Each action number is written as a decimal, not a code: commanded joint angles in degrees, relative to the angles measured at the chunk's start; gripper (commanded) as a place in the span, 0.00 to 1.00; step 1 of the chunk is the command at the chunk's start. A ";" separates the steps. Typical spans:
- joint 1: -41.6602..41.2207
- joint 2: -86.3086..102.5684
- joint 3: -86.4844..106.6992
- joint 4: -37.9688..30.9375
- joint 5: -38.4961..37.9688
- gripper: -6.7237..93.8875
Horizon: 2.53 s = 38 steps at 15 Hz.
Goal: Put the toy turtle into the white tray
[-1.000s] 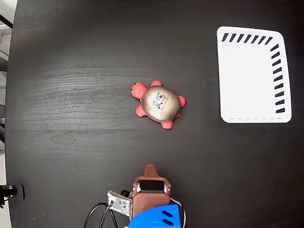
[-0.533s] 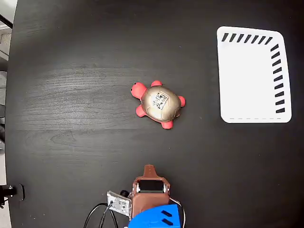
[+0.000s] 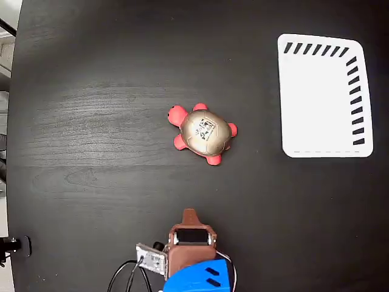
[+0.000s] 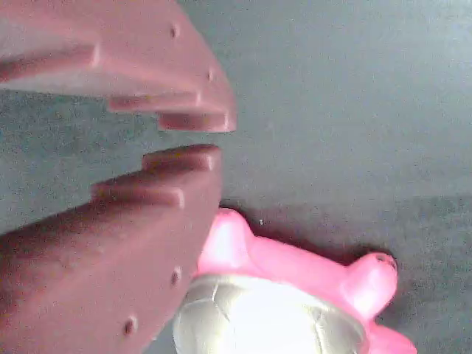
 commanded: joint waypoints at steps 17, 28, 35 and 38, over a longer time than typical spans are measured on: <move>-0.09 -69.87 -52.56 -4.04 12.30 0.07; 2.99 -89.03 -66.80 0.79 12.83 0.07; 4.22 -94.04 -74.18 8.00 17.49 0.53; 5.54 -94.92 -78.22 11.51 18.54 0.65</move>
